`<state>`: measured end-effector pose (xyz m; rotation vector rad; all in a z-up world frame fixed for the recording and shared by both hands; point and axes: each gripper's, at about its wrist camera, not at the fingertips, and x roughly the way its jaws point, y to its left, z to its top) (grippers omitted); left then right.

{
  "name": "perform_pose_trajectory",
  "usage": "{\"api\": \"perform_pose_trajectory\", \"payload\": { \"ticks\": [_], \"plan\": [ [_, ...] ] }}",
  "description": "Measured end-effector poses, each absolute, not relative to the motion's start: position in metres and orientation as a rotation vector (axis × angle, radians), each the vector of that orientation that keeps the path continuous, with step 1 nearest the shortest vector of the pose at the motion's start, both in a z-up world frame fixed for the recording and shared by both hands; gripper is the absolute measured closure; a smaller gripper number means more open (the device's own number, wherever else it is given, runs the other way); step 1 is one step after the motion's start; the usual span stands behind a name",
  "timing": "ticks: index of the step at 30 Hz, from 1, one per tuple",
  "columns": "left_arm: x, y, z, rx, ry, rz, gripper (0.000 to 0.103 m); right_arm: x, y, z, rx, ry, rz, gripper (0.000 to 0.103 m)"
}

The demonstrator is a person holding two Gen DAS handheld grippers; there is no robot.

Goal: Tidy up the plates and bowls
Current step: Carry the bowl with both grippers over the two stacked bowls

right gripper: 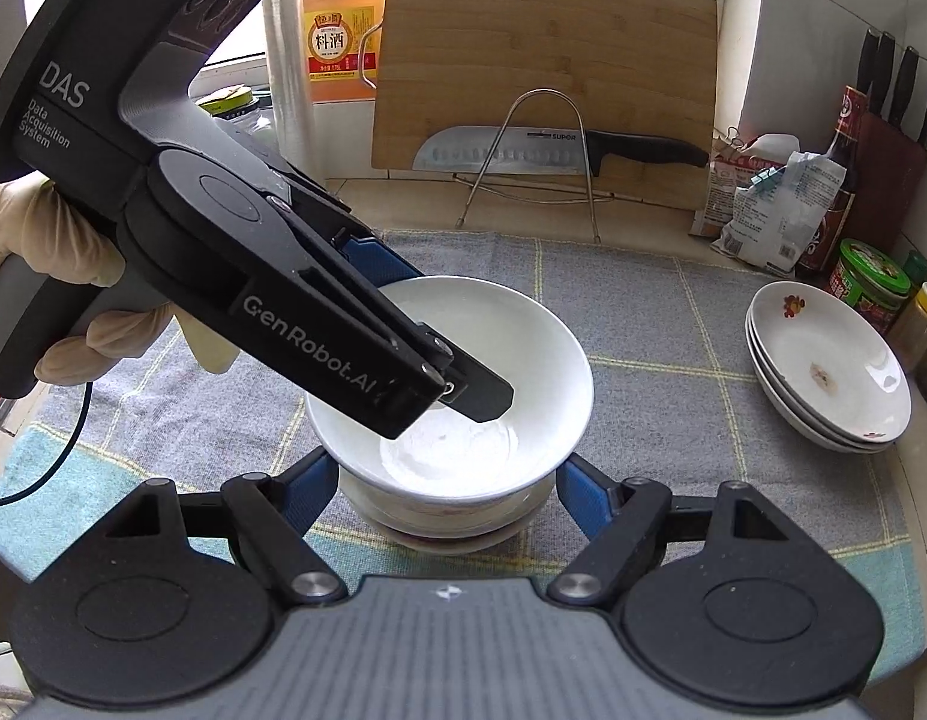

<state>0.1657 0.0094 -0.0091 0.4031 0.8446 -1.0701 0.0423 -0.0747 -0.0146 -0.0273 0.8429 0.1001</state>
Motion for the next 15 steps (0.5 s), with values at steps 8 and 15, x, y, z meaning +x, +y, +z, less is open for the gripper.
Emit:
{"api": "perform_pose_trajectory", "payload": {
  "ticks": [8, 15],
  "plan": [
    [0.1644, 0.0078, -0.0137, 0.417, 0.843, -1.071, 0.038, 0.0444, -0.0756, -0.0185, -0.028, 0.857, 0.104, 0.02],
    [0.165, 0.0075, -0.0147, 0.424, 0.841, -1.073, 0.038, 0.0453, -0.0757, -0.019, -0.028, 0.86, 0.104, 0.02]
  ]
}}
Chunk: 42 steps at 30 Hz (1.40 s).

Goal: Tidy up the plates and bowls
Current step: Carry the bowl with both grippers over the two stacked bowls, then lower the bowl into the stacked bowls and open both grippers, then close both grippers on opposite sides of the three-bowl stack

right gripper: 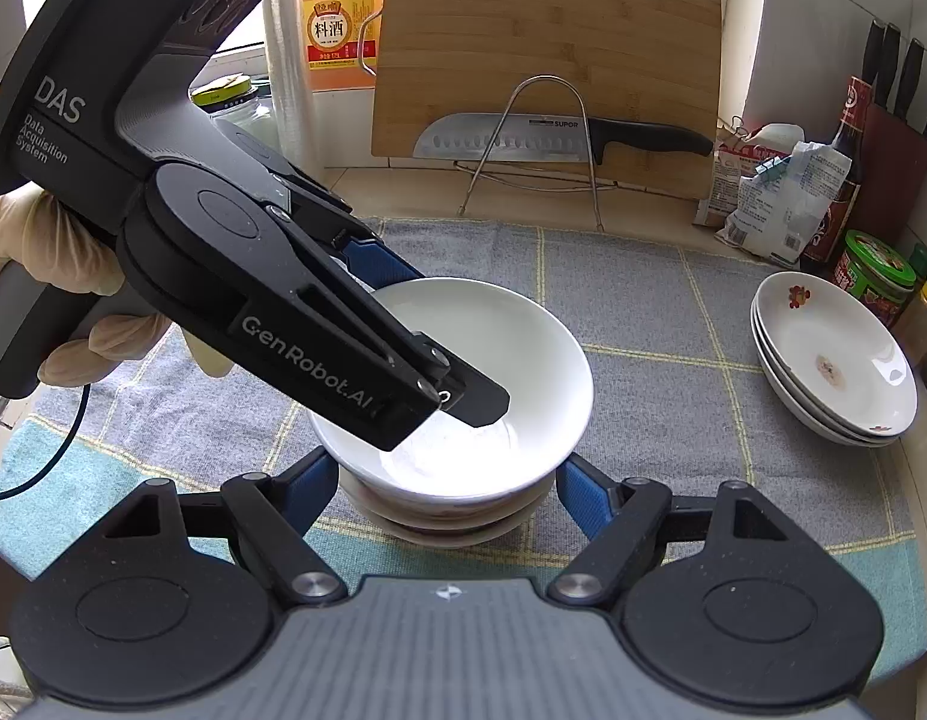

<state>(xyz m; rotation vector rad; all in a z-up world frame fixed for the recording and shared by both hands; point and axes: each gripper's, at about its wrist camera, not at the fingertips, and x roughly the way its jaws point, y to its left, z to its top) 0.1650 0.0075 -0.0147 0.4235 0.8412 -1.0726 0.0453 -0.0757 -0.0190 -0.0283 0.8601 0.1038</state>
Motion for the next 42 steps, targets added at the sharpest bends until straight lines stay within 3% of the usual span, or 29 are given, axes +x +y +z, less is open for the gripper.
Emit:
{"api": "perform_pose_trajectory", "payload": {
  "ticks": [8, 11, 15, 20, 31, 42],
  "plan": [
    [0.164, 0.008, -0.016, 0.428, 0.834, -1.072, 0.037, 0.046, -0.077, -0.02, -0.021, 0.864, 0.106, 0.02],
    [0.164, 0.009, -0.016, 0.429, 0.824, -1.069, 0.028, 0.046, -0.077, -0.021, -0.018, 0.865, 0.108, 0.02],
    [0.161, 0.013, -0.014, 0.436, 0.787, -1.058, 0.02, 0.044, -0.077, -0.018, -0.007, 0.839, 0.134, 0.005],
    [0.156, 0.021, -0.008, 0.434, 0.733, -1.039, 0.011, 0.043, -0.075, -0.015, -0.018, 0.825, 0.146, 0.0],
    [0.139, 0.069, -0.008, 0.339, 0.681, -1.013, 0.006, 0.041, -0.072, -0.017, -0.061, 0.839, 0.153, 0.0],
    [0.112, 0.085, -0.046, 0.367, 0.678, -0.996, 0.006, 0.034, -0.08, -0.044, -0.08, 0.958, 0.095, 0.0]
  ]
}}
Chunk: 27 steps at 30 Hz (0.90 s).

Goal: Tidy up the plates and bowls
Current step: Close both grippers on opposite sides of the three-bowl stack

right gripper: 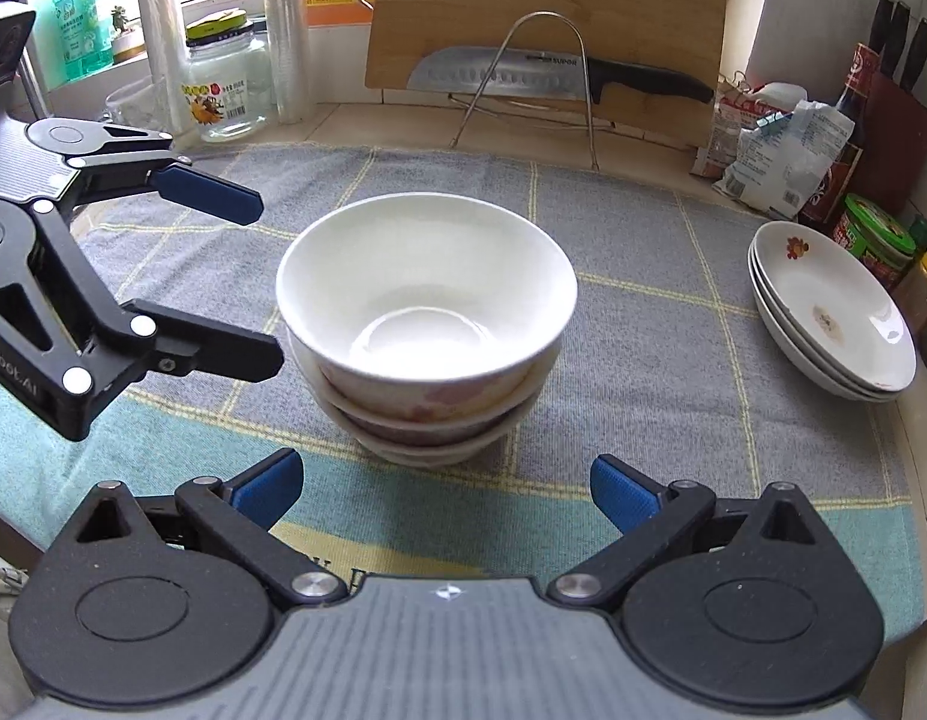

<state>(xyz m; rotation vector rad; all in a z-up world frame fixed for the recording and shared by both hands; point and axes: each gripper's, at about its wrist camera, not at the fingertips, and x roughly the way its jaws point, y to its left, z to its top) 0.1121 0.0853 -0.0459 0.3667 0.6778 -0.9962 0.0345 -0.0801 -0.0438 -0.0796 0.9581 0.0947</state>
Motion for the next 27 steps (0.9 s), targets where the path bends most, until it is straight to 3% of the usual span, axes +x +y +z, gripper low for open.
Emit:
{"api": "perform_pose_trajectory", "payload": {
  "ticks": [9, 24, 27],
  "plan": [
    [0.093, 0.062, -0.077, 0.347, 0.791, -0.792, 0.006, 0.067, -0.12, -0.079, -0.185, 1.022, 0.3, 0.0],
    [0.08, 0.026, -0.09, 0.346, 0.829, -0.657, 0.006, 0.097, -0.15, -0.091, -0.404, 0.978, 0.739, 0.0],
    [0.081, 0.024, -0.094, 0.351, 0.819, -0.675, 0.002, 0.097, -0.151, -0.092, -0.409, 0.959, 0.76, 0.0]
  ]
}}
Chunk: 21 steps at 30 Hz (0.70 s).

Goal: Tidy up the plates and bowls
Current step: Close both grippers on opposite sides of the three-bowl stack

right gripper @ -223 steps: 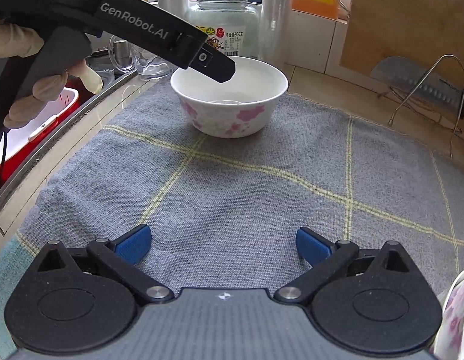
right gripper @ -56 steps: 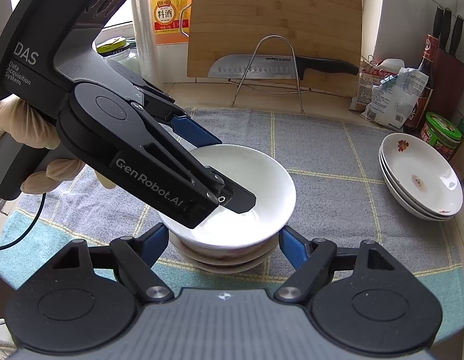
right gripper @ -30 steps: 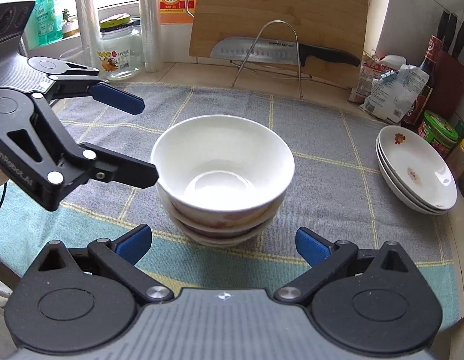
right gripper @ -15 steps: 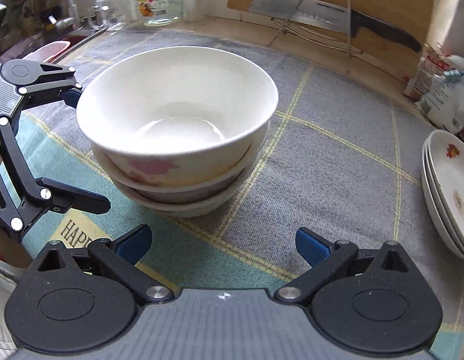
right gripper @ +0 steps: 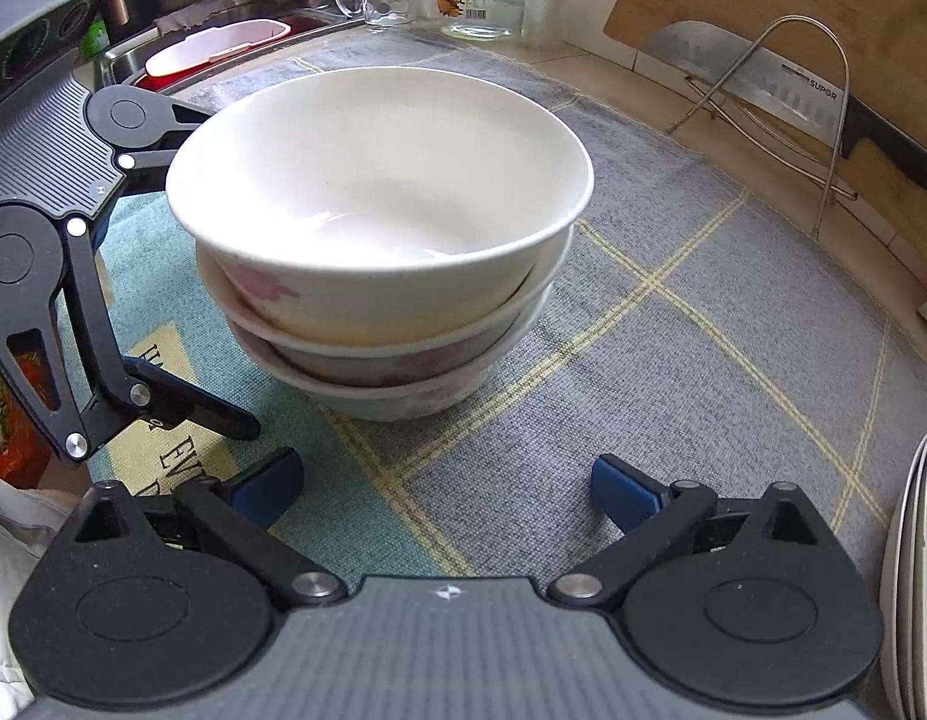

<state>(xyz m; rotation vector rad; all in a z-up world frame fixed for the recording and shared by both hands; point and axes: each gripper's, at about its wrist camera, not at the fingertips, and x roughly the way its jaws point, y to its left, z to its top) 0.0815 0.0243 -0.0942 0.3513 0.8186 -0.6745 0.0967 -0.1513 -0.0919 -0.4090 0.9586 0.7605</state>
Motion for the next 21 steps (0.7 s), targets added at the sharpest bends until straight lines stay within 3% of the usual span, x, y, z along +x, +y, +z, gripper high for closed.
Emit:
{"api": "perform_pose_trajectory", "payload": {
  "ticks": [12, 21],
  "plan": [
    [0.096, 0.037, -0.086, 0.388, 0.749, -0.852, 0.003, 0.097, -0.145, -0.086, -0.474, 0.945, 0.769, 0.0],
    [0.109, 0.039, -0.081, 0.468, 0.708, -1.015, 0.012, 0.105, -0.134, -0.071, -0.494, 0.92, 0.851, 0.0]
  ]
}}
